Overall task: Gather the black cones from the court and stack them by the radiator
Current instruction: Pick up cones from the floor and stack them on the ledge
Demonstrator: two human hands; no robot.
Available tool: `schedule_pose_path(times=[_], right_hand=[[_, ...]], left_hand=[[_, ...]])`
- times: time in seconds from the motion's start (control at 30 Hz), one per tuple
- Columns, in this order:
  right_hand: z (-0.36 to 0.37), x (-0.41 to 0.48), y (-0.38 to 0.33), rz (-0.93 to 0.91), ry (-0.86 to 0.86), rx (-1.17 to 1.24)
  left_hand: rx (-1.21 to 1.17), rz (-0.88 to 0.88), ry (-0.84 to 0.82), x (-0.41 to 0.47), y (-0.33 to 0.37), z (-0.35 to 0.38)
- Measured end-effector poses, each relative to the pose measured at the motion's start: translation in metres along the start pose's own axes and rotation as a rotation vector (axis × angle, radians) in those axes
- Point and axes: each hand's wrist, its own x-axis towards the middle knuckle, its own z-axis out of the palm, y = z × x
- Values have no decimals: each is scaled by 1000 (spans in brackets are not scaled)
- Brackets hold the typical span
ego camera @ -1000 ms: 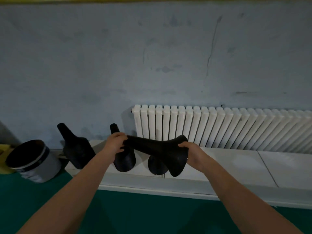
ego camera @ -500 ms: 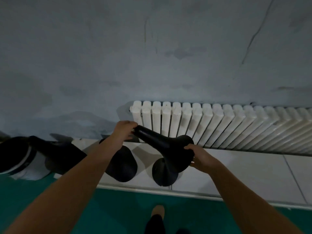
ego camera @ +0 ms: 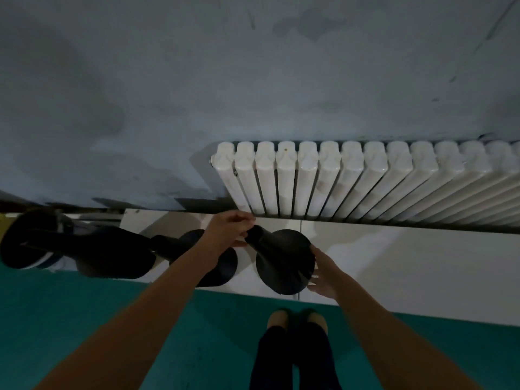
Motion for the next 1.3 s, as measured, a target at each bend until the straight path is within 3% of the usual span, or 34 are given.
schedule_pose_path(times=[0.2,0.33,0.47,0.83,1.03,1.17,1.3], right_hand=[[-19,-4,-14,-64,93,-87],[-48,-10,-23,-63,94,-135],[-66,-13,-24,-44,49,-130],[-97,-65,-69,-205,-4,-17],[-123,-121,-81,-430,86,136],[-146,-162,-51,-579,205,351],[-163,-193,-28,-619,302,454]], left_hand=[[8,-92,-88,15,-10,38],[207,22,31,23,-21,52],[200,-40,55,26,-23,63],[154,-42,-127,29,35,100],[158,6,-260,23,84,132],[202,120,-430,5,113,160],[279,189,-545,-10,121,185]])
